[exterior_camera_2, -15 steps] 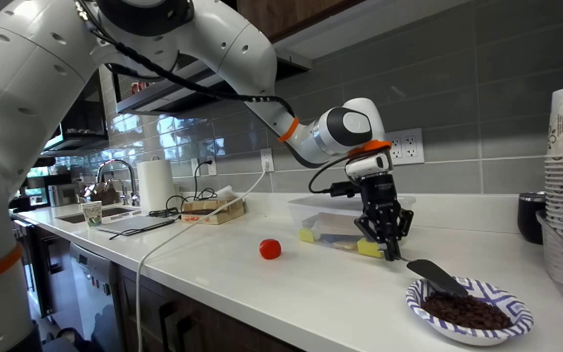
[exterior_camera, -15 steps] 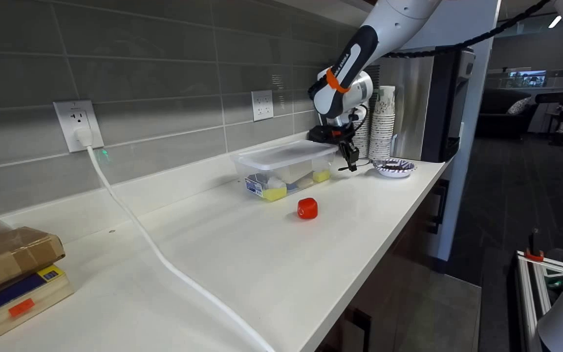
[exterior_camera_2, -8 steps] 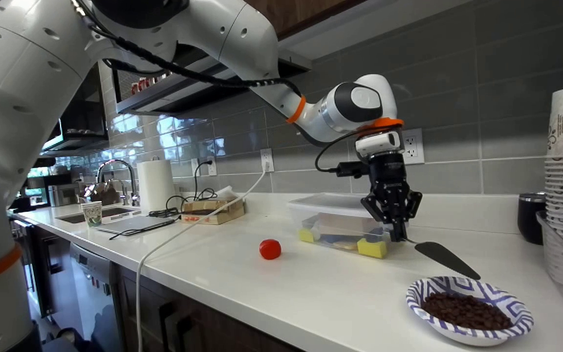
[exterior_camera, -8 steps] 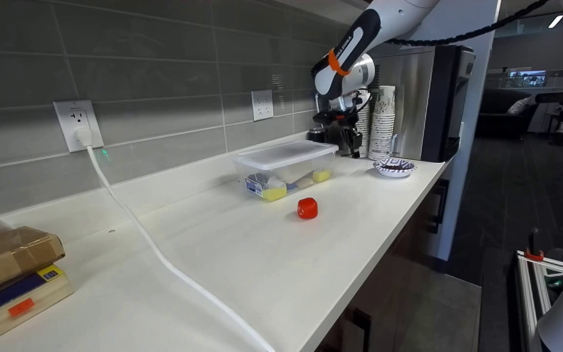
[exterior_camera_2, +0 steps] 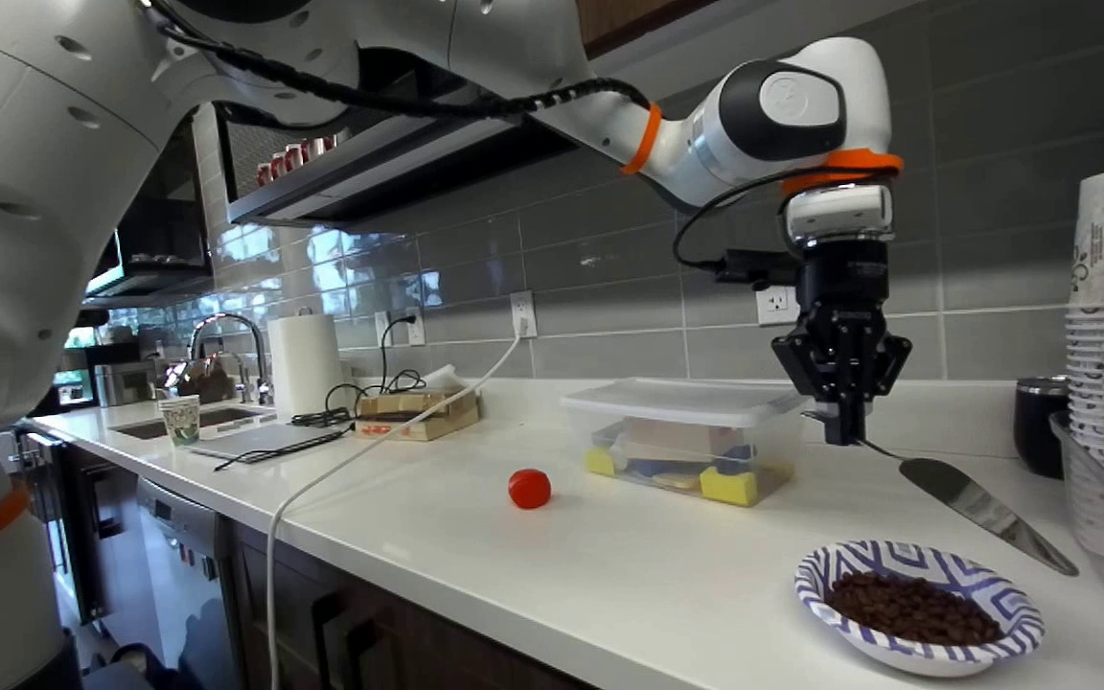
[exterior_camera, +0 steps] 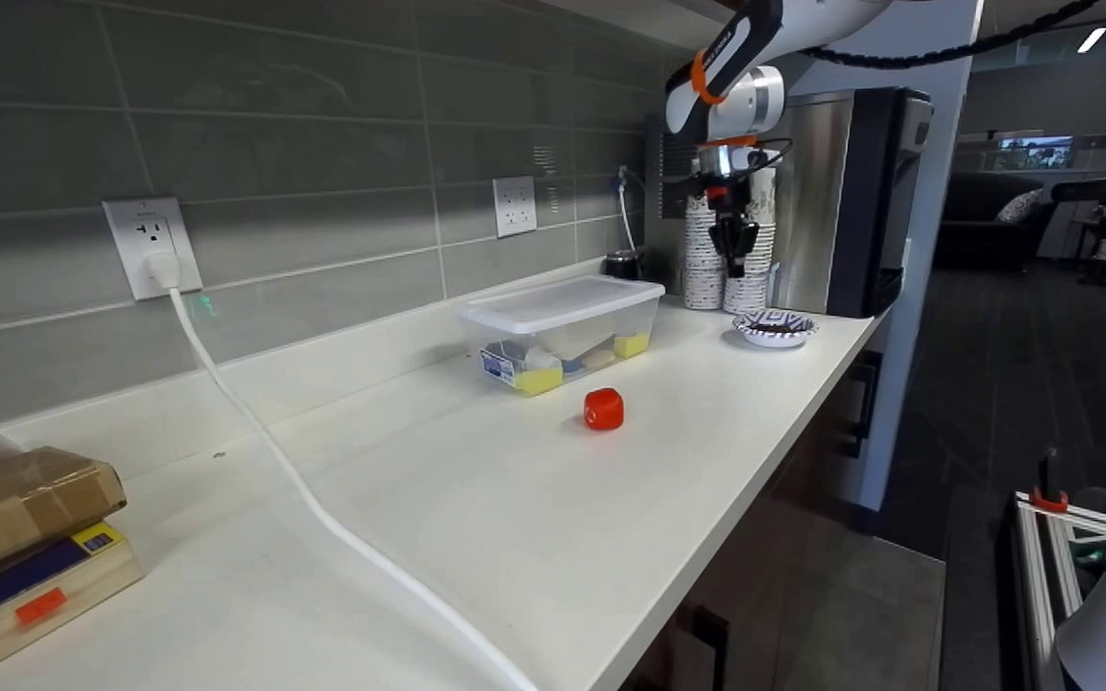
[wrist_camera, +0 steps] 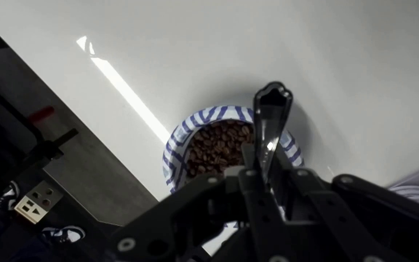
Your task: Use the silver spatula to stir the contents of the white plate
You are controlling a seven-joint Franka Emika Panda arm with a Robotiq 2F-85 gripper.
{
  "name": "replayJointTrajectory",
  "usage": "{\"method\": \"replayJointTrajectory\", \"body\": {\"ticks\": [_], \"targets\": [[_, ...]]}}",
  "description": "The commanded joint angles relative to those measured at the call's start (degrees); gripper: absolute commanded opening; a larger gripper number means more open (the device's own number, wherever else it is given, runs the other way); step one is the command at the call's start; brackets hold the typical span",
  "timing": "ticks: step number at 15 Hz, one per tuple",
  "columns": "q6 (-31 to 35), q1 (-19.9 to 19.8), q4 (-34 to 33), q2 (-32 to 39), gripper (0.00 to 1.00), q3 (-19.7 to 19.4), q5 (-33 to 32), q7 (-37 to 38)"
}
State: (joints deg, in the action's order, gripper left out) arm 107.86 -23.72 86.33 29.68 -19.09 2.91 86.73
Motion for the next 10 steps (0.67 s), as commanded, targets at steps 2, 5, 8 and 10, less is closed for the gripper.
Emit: {"method": "replayJointTrajectory", "body": {"ticks": [2,5,8,10], "targets": [[-8.26,-3.99,-6.67,1.52,0.03,0.7,6.61,-8.63],[-11.91,-4.12,-8.44,0.85,0.03,0.48,8.15,-11.02],[-14.0,-4.16,-9.69,0.68,0.03,0.49,9.25,-12.76],[-14.11,-4.46,-8.95,0.39,0.03,0.86,11.03,-14.4]]}}
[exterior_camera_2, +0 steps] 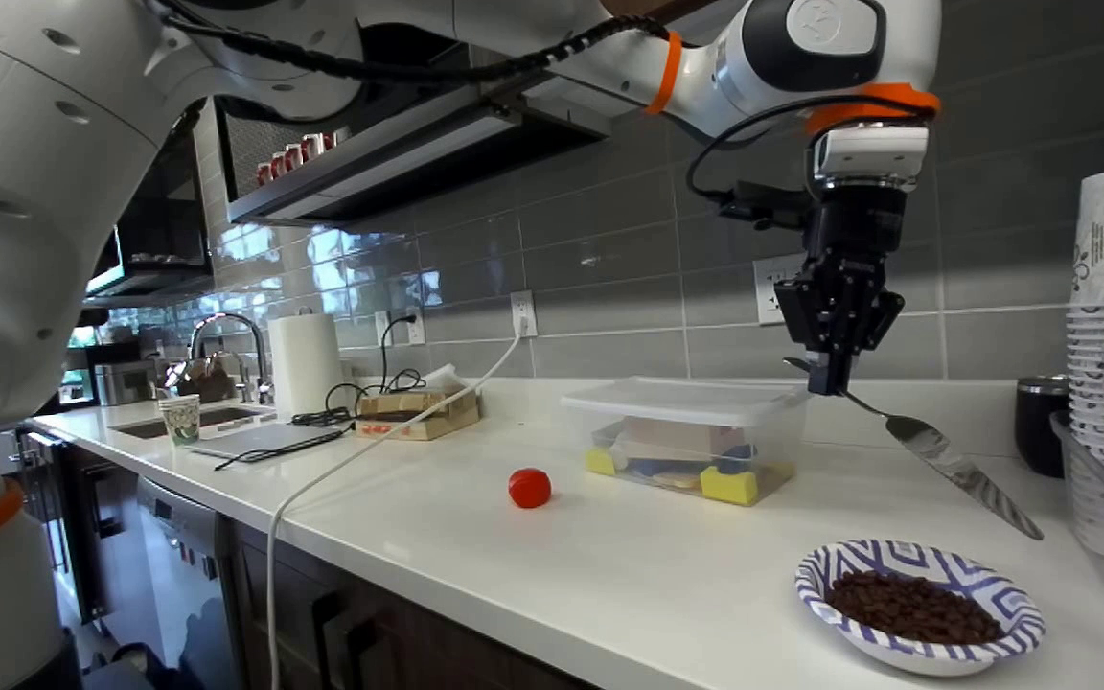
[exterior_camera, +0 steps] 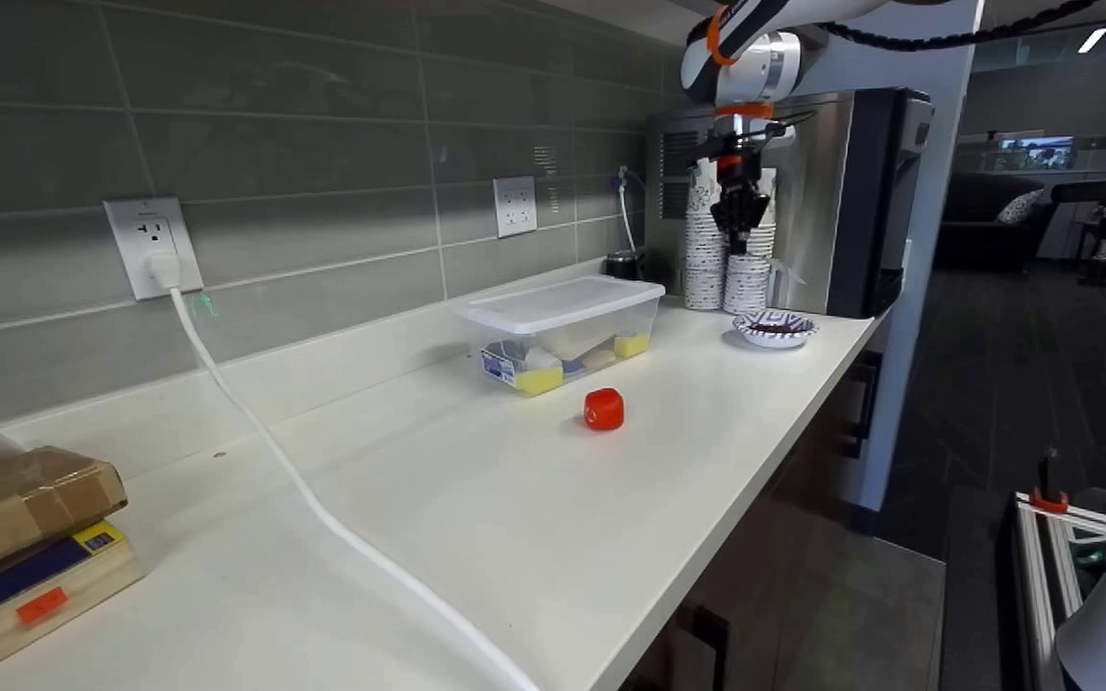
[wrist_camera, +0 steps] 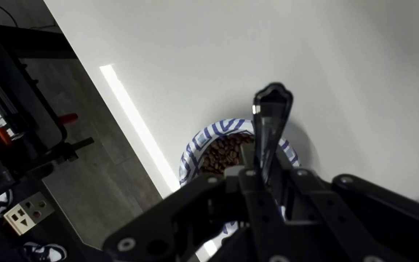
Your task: Use the silver spatula to stir the contents of the white plate
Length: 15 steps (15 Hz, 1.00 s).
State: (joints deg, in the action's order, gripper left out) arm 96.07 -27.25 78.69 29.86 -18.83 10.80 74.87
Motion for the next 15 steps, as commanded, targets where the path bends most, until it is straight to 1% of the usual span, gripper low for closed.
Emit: {"method": "replayJointTrajectory", "body": {"ticks": [1,7,10,15], "targets": [[-2.56,-0.72,-0.13,-0.24,0.03,0.98,4.19,-3.54],[-5.47,0.57,3.94,-1.57,0.03,3.27,10.52,-8.27],[-7.74,0.58,4.01,-0.93,0.03,3.74,12.88,-9.87],[-10.21,-0.46,2.18,0.13,0.03,2.84,14.52,-11.01]]}}
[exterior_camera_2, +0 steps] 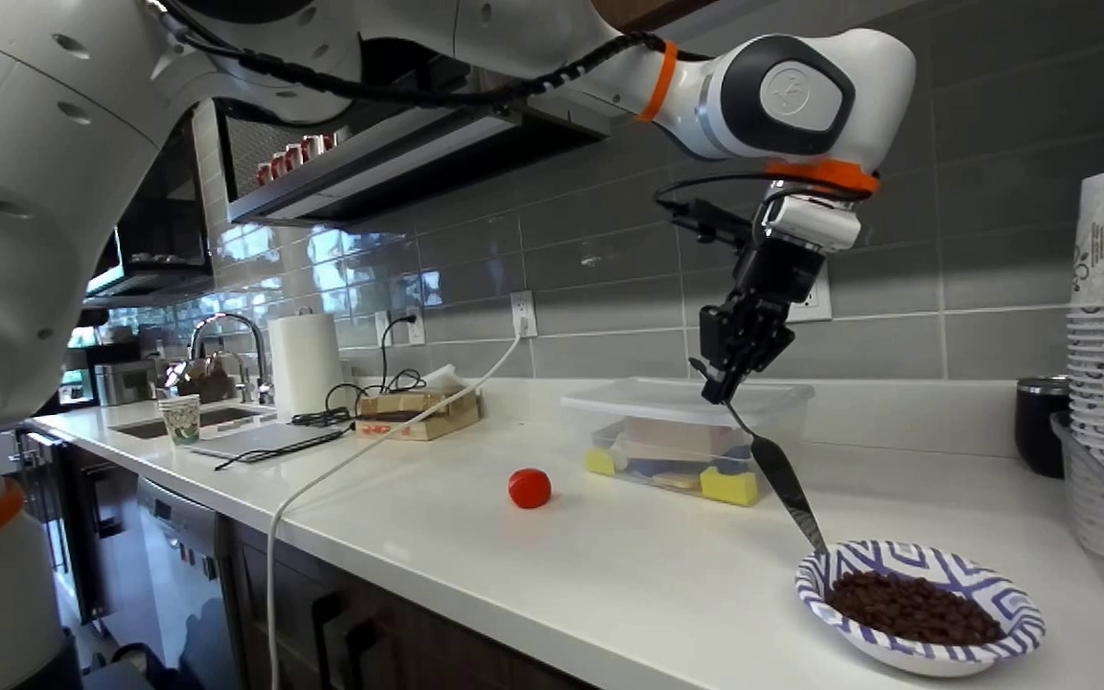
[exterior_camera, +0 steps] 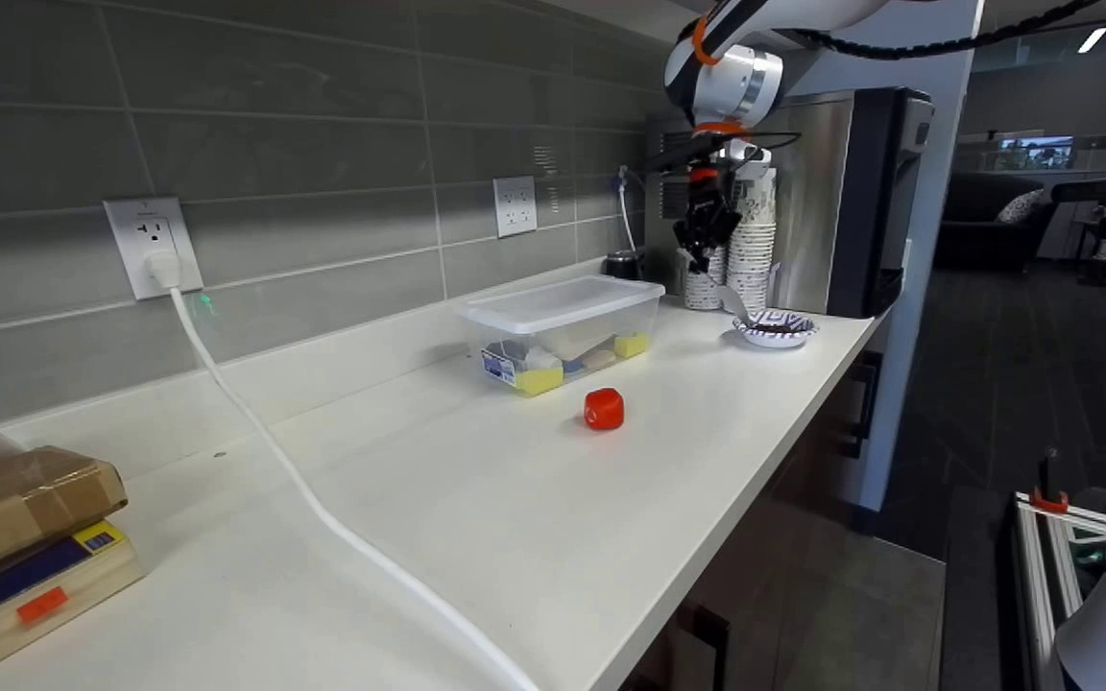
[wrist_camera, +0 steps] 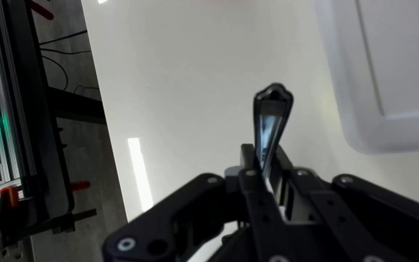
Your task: Use the silver spatula to stir the contents of the white plate
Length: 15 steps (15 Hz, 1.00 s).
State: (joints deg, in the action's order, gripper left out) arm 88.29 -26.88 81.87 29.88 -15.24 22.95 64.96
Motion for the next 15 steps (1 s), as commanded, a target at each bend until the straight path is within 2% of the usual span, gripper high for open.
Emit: {"method": "replayJointTrajectory", "body": {"ticks": [1,11,15], "targets": [[-2.78,-1.18,-1.44,0.27,0.03,-0.96,2.82,-1.06],[-1.5,-2.94,-2.08,2.12,0.03,-2.1,3.12,-3.57],[-1.29,-2.36,-1.83,2.41,0.03,-2.39,2.06,-3.01]]}}
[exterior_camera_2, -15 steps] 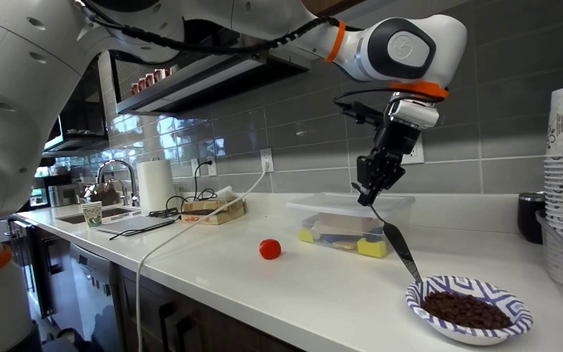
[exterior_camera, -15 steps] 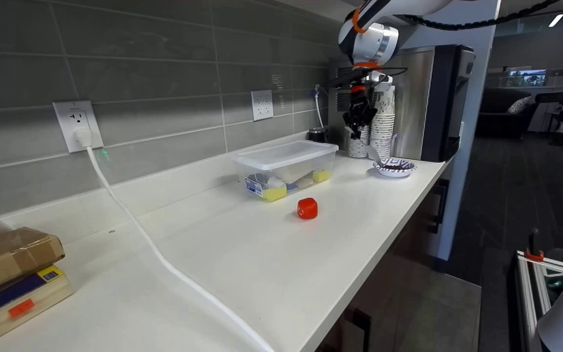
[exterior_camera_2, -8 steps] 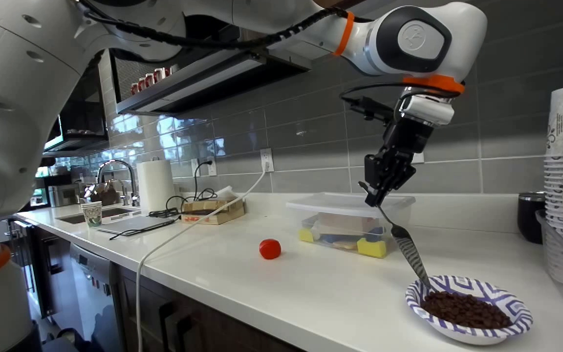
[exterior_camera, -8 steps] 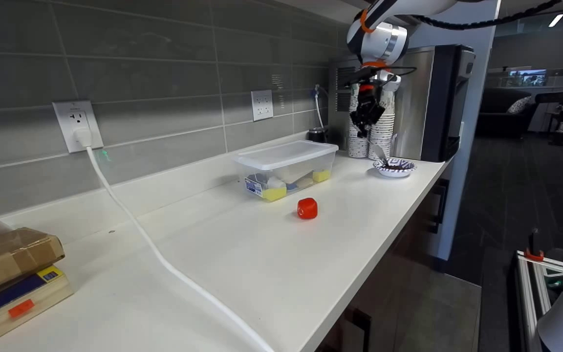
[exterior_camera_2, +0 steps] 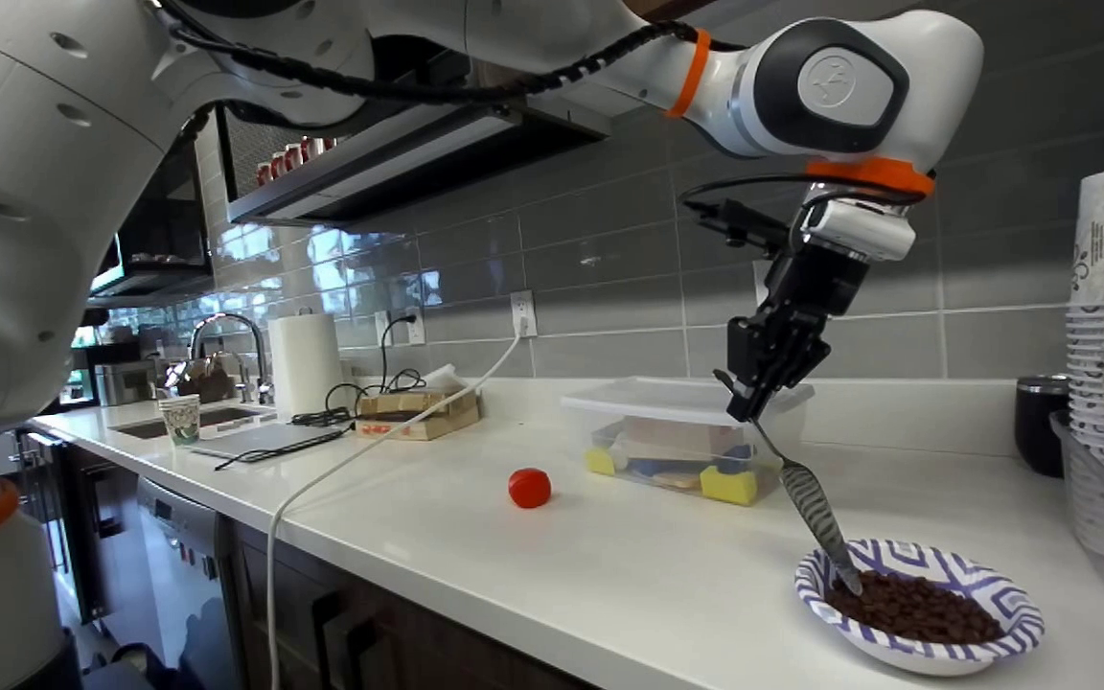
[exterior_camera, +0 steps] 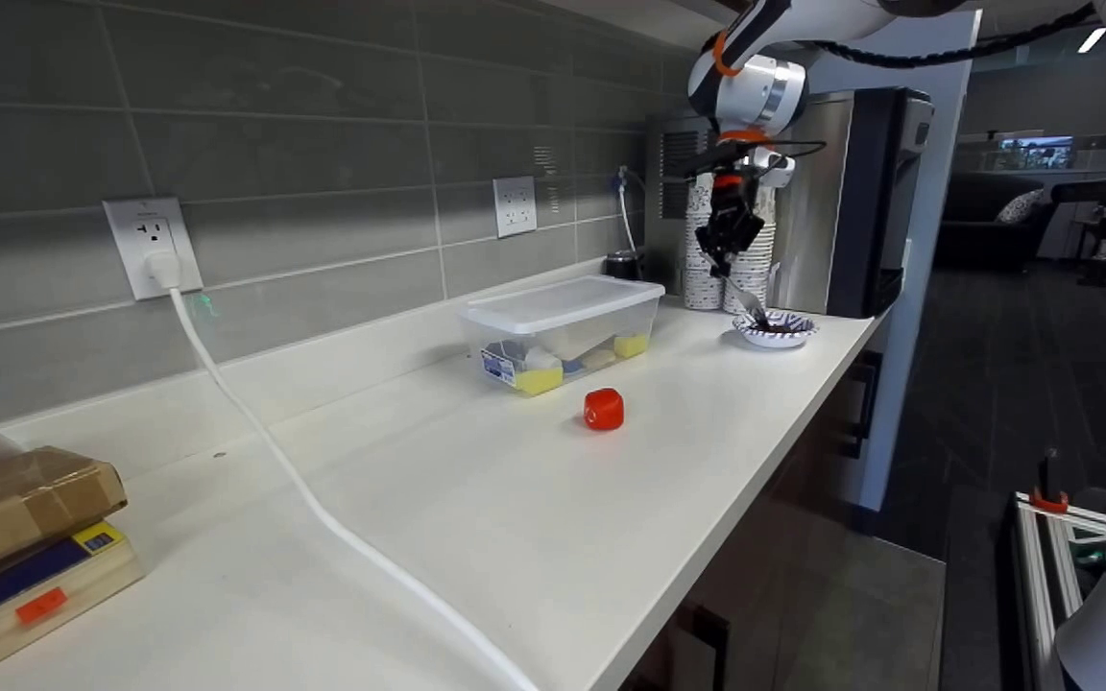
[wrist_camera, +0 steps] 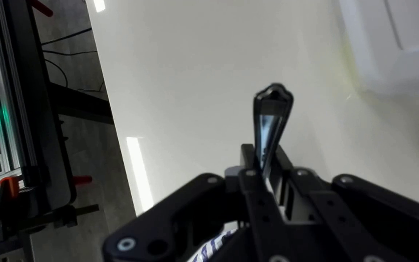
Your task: Use the silver spatula to stir the contents of the white plate
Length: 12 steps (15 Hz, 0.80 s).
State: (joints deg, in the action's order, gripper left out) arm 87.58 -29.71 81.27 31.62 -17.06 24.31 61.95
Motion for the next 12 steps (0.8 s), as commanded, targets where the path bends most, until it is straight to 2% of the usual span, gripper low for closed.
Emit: {"method": "replayJointTrajectory", "body": {"ticks": [1,6,12], "targets": [[-0.54,0.66,-1.25,0.73,0.03,-0.63,0.41,0.19],[0.41,1.52,-1.51,0.74,0.03,-1.01,-1.02,0.45],[1.29,2.71,-2.31,1.53,0.03,-2.63,-5.22,4.49]]}}
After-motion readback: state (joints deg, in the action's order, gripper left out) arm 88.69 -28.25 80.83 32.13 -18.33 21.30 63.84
